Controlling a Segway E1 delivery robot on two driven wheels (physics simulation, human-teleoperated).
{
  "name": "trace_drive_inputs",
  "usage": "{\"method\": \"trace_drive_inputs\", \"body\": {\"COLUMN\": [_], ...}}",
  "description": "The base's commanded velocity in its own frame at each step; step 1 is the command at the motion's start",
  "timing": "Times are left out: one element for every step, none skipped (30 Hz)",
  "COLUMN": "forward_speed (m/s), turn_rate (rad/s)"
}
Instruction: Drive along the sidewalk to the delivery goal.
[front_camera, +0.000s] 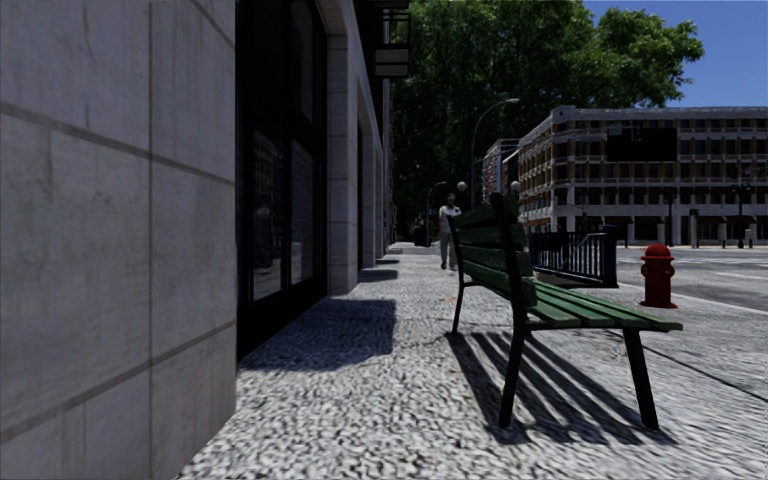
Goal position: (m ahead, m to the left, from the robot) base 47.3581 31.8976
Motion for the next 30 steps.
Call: {"method": "trace_drive_inputs", "body": {"forward_speed": [2.00,2.00,2.00,2.00,2.00,2.00,2.00,2.00,2.00,2.00,2.00,2.00,2.00,2.00,2.00,2.00,2.00,2.00,2.00,2.00,2.00,2.00,2.00,2.00,2.00,2.00,2.00,2.00,2.00,2.00], "turn_rate": [0.00,0.00,0.00,0.00,0.00,0.00,0.00,0.00,0.00,0.00,0.00,0.00,0.00,0.00,0.00,0.00,0.00,0.00,0.00,0.00,0.00,0.00,0.00,0.00,0.00,0.00,0.00,0.00,0.00,0.00]}}
